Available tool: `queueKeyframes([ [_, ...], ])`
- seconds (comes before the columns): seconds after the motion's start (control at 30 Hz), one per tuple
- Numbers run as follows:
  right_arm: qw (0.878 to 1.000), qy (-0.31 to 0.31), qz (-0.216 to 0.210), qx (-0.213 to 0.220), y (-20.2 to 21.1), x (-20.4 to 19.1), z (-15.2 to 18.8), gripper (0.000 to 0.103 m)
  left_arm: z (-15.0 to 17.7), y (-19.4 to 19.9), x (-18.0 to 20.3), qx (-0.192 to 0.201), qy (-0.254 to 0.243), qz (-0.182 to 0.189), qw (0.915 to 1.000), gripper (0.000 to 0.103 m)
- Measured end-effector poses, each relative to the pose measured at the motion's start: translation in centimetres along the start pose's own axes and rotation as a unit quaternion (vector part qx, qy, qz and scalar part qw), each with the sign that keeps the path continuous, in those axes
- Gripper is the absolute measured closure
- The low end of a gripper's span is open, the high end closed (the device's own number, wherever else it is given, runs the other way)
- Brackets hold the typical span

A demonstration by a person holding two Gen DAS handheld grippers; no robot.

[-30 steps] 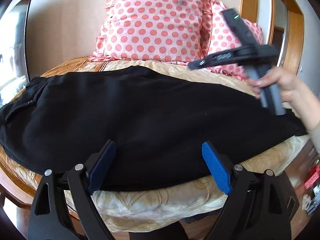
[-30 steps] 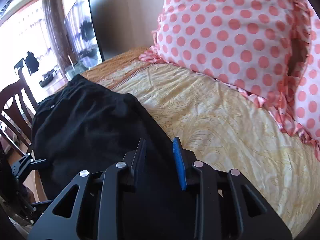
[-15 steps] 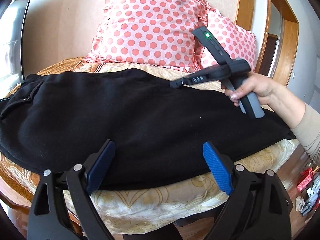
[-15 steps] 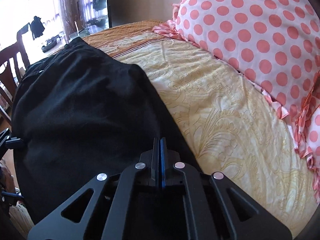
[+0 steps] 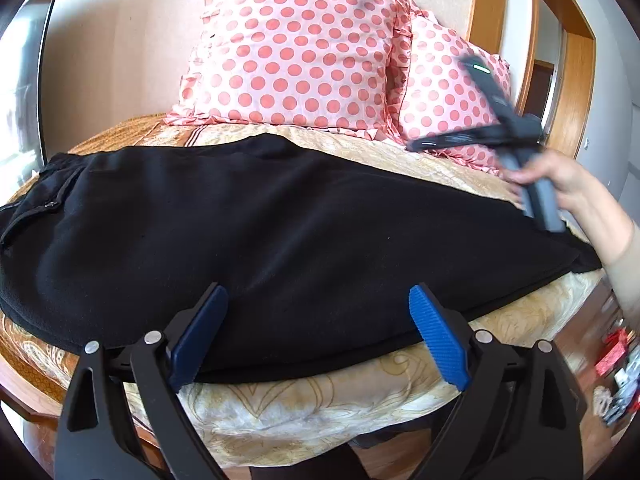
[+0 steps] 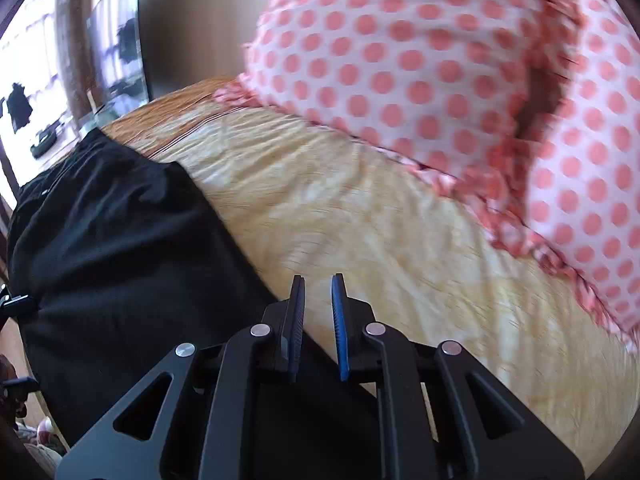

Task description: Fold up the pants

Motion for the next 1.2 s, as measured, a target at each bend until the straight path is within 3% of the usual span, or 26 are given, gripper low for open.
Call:
queueKeyframes([
  [0.1, 0.998, -0.035, 0.045, -0.020, 1.9, 5.2, 3.3, 0.087, -0.9, 0.5, 1.2, 0.014, 0.007, 0.032, 0.9994, 0.010],
  [0.2, 0.995, -0.064, 0.060, -0.041, 2.8, 8.2, 6.9, 0.086, -1.7, 0.2, 4.1, 0.027, -0.027, 0.053, 0.9979, 0.007],
  [0.33, 0.994, -0.057, 0.070, -0.059, 3.3, 8.8, 11.1, 0.087, -1.5, -1.3, 7.0, 0.020, -0.068, 0.062, 0.9956, 0.007],
  [0.47, 0.994, -0.040, 0.071, -0.069, 3.2, 8.6, 13.0, 0.084, -0.6, -2.7, 7.9, -0.008, -0.084, 0.062, 0.9945, 0.007],
  [0.63, 0.996, -0.064, 0.042, -0.044, 4.3, 9.0, 13.3, 0.058, -0.1, -3.4, 7.7, -0.024, -0.083, 0.059, 0.9945, 0.007],
  [0.7, 0.997, -0.060, 0.030, -0.046, 4.3, 8.8, 13.7, 0.056, 0.1, -3.5, 7.7, -0.023, -0.085, 0.055, 0.9946, 0.006],
  [0.77, 0.997, -0.046, 0.035, -0.051, 3.8, 8.5, 14.2, 0.057, 0.2, -3.6, 7.8, -0.022, -0.089, 0.052, 0.9944, 0.005],
  [0.8, 0.997, -0.047, 0.031, -0.045, 3.8, 8.4, 14.2, 0.066, 0.2, -3.7, 7.9, -0.022, -0.092, 0.050, 0.9943, 0.004],
  [0.83, 0.997, -0.053, 0.024, -0.043, 3.8, 8.5, 14.1, 0.092, 0.2, -3.7, 8.0, -0.022, -0.094, 0.049, 0.9942, 0.003],
  [0.87, 0.997, -0.058, 0.038, -0.043, 3.7, 8.9, 14.0, 0.102, 0.2, -3.7, 8.0, -0.021, -0.097, 0.046, 0.9940, 0.003],
  [1.17, 0.995, -0.078, 0.051, -0.036, 2.6, 10.7, 13.1, 0.101, 0.4, -3.8, 8.1, -0.018, -0.105, 0.043, 0.9933, 0.003],
  [1.2, 0.994, -0.090, 0.050, -0.036, 2.8, 10.9, 13.3, 0.097, 0.4, -3.8, 8.1, -0.018, -0.106, 0.043, 0.9933, 0.003],
])
Point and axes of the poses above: each gripper's, at about its wrist camera, not at the fingertips, and y roughly against the way its jaws point, x to its right, z to its underside, the point moved 8 cm from there along -y, roughly the way its jaws point, and after that the axes turned 7 degrees about -x, right-handed, at the moved point
